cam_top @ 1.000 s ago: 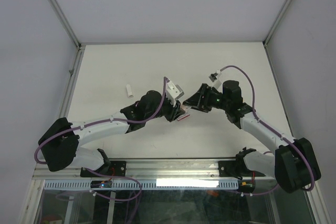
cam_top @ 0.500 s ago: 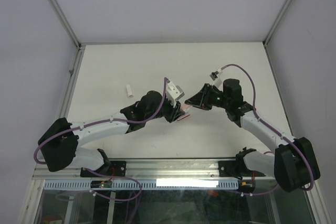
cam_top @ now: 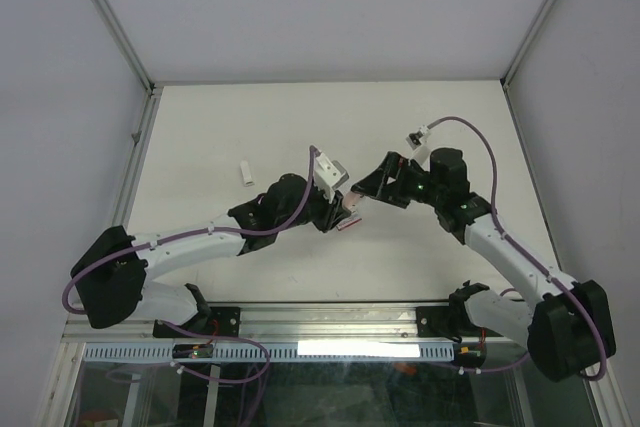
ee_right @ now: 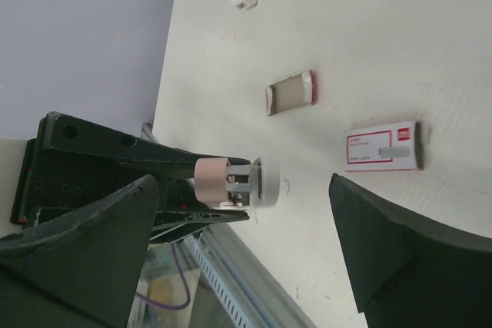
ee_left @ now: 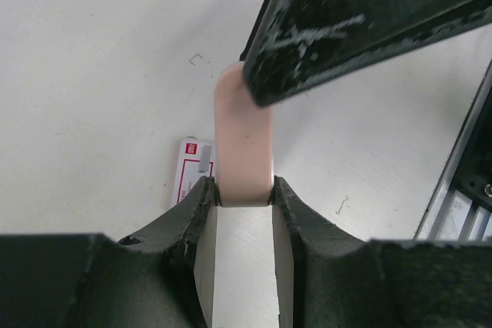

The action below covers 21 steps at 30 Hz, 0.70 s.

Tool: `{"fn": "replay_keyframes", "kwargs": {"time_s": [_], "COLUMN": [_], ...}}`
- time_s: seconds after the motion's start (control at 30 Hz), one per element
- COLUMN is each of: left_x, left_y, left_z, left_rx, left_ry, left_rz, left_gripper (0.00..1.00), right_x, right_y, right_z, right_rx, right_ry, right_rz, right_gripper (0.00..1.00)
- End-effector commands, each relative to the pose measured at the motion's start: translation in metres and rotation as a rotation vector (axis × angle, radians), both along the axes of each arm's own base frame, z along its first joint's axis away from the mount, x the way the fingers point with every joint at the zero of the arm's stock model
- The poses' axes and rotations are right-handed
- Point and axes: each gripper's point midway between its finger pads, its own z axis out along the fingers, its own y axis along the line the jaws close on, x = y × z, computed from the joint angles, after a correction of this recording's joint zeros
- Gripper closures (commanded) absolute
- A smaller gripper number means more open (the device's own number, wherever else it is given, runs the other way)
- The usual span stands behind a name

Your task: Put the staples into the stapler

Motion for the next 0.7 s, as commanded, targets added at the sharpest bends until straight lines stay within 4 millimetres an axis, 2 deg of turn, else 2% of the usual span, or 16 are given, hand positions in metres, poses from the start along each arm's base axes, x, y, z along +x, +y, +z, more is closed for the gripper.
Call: {"fn": "replay_keyframes", "kwargs": {"time_s": [0.0, 0.1, 0.2, 0.27, 0.3, 0.4, 0.53, 0.67], "left_x": [0.019, 0.058, 0.105, 0.13, 0.141, 0.168, 0.183, 0.187], "left_y": [0.012, 0.05, 0.105, 0.14, 0.155, 0.192, 0.217, 0.215], "left_z": [0.032, 0.008, -0.017, -0.026, -0.036, -0.051, -0.069, -0.079], "left_rx": [-0.065, 0.023, 0.063, 0.094, 0.125, 0.179, 0.235, 0.223], "left_ry": [-0.024, 0.048, 0.167, 0.182, 0.193, 0.203, 0.225, 0.27], "left_rz": [0.158, 0.388, 0.617, 0.769, 0.835, 0.985, 1.084, 1.057], "left_gripper": [1.0, 1.0, 1.0, 1.0, 1.0, 1.0, 1.0, 1.0], "right_x": [0.022, 0.03, 0.03, 0.029, 0.029, 0.028, 0.029, 0.03], "right_y": [-0.031, -0.058, -0.075, -0.08, -0.082, -0.081, -0.079, -0.079], "right_z": [0.037, 0.038, 0.038, 0.036, 0.033, 0.028, 0.023, 0.019], "right_rx": [-0.1, -0.198, -0.266, -0.292, -0.299, -0.302, -0.296, -0.303], "right_ry": [-0.182, -0.227, -0.256, -0.262, -0.258, -0.245, -0.233, -0.229], "right_rz": [-0.159, -0.289, -0.35, -0.364, -0.367, -0.36, -0.355, -0.355], "right_gripper": [0.04, 0.04, 0.04, 0.04, 0.04, 0.04, 0.05, 0.05]}}
